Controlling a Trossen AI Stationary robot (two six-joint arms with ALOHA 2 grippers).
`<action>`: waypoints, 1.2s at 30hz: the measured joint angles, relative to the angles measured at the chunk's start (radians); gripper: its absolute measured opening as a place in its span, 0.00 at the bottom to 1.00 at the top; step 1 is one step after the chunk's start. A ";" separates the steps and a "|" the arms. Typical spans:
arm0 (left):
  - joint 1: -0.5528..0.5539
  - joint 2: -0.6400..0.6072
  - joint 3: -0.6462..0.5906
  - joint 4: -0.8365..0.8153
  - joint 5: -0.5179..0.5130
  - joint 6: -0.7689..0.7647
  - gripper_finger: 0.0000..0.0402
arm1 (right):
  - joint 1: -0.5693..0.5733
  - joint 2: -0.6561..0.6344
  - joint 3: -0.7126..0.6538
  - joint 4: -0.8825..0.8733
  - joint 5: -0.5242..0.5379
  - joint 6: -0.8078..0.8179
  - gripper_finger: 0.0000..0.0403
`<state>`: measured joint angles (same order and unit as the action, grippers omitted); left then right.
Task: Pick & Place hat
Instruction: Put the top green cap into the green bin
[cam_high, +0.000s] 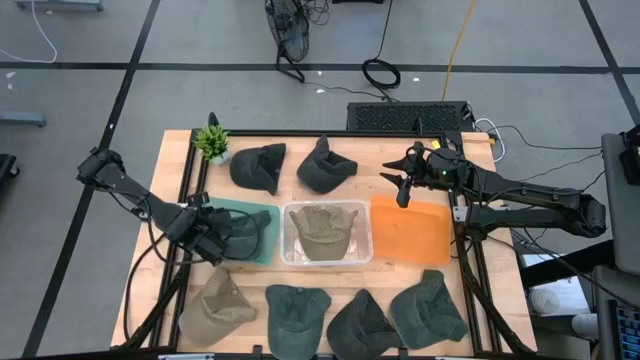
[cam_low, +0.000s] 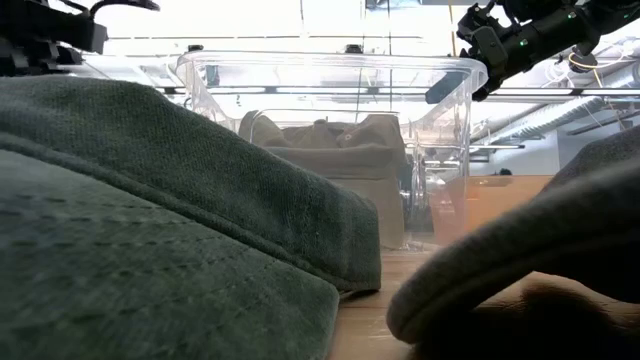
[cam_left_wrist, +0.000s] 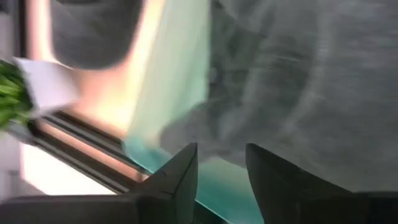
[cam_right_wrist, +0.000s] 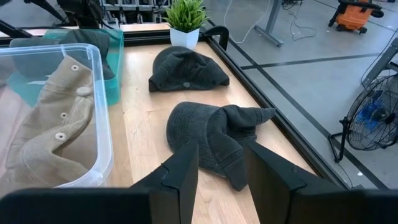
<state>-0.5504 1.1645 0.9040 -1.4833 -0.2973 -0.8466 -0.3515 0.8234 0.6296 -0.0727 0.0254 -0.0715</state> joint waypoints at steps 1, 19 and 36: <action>0.002 0.000 0.017 0.012 0.029 -0.005 0.36 | 0.000 0.000 0.000 0.000 0.000 0.000 0.29; 0.014 0.089 -0.056 0.461 0.152 -0.402 0.11 | 0.000 0.000 0.000 -0.015 0.000 0.079 0.29; 0.102 0.089 -0.209 0.390 0.128 -0.454 0.11 | 0.000 0.000 0.000 -0.006 0.000 0.056 0.29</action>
<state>-0.4489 1.2530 0.6952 -1.0935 -0.1693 -1.3002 -0.3515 0.8236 0.6296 -0.0788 0.0254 -0.0151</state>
